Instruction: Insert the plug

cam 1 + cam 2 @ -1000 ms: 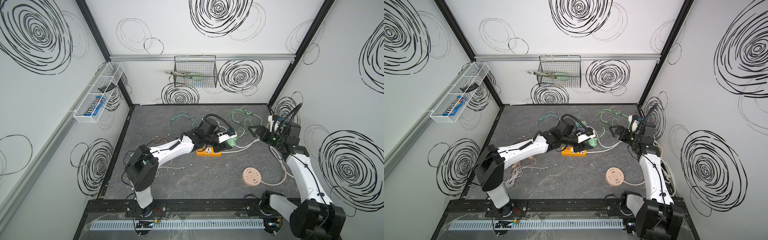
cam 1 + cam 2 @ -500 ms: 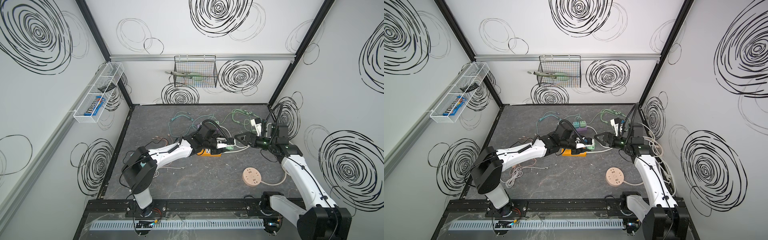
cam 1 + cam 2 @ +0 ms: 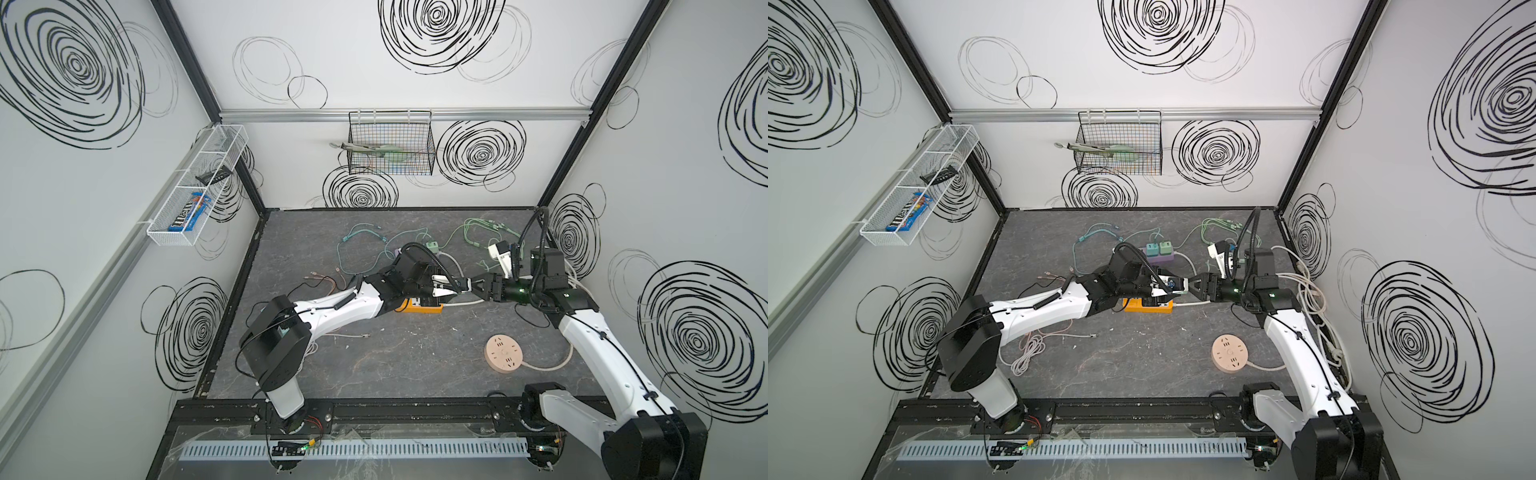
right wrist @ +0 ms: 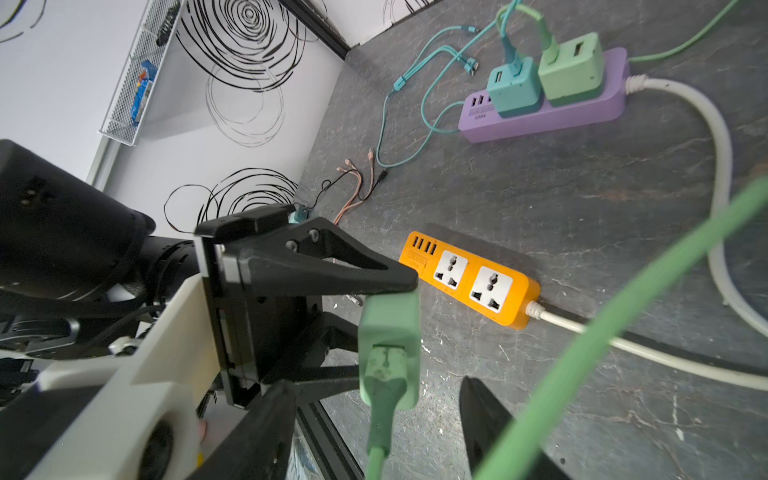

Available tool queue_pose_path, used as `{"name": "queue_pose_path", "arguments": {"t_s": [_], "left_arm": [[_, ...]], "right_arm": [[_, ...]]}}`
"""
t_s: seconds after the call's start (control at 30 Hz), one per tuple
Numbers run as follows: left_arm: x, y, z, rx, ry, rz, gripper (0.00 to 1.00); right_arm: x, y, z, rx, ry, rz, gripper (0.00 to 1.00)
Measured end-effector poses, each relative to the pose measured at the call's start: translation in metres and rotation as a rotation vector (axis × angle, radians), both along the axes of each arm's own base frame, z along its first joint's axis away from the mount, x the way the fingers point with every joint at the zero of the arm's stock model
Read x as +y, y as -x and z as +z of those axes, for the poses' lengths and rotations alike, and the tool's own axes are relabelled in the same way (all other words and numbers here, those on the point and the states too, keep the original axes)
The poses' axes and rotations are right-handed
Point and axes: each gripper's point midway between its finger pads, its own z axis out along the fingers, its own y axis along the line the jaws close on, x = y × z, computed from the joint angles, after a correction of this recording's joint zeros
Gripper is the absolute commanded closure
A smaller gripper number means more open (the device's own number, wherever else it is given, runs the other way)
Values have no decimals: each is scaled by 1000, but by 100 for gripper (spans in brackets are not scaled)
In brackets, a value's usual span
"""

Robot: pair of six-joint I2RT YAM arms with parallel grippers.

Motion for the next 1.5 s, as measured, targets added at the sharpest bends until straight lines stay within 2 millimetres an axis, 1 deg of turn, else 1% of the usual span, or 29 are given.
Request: {"name": "queue_pose_path", "arguments": {"t_s": [0.13,0.33,0.5,0.57,0.63,0.67,0.7,0.73,0.77,0.87,0.9,0.93,1.03,1.17,1.37,1.5], "left_arm": [[-1,3,4,-38,-1,-7,100],[-1,4,3,-63,-12,-10,100],[0,3,2,-71,-17,-8,100],[0,4,1,-69,-20,-7,100],[1,3,1,-65,-23,-4,100],[1,3,1,-64,-23,-3,98],[1,3,1,-62,-23,-1,89],[1,3,1,-57,-21,2,79],[1,3,0,-52,-19,6,68],[2,1,-1,-35,-3,33,28],[2,-1,0,-26,11,52,12],[2,-3,2,-22,25,69,3],[8,-10,13,-3,87,141,4],[27,-14,30,19,177,254,4],[64,-20,51,54,317,468,4],[93,-21,55,43,372,602,4]], "right_arm": [[6,-1,-10,31,31,22,41],[12,-3,-11,37,50,47,58],[15,-2,-13,43,54,61,66],[15,-2,-13,42,55,65,73],[15,-3,-13,28,62,73,83],[15,-3,-13,26,64,73,88],[15,-3,-14,27,66,72,95],[15,-3,-14,22,70,74,100],[15,-3,-14,18,74,75,100],[14,-4,-15,8,84,71,100],[13,-6,-16,5,94,63,100],[12,-7,-17,3,104,53,100],[8,-15,-17,-27,132,22,100],[4,-26,-9,-99,153,-15,100],[-1,-41,-1,-205,196,-41,100],[-5,-50,-9,-250,271,-28,100]]}}
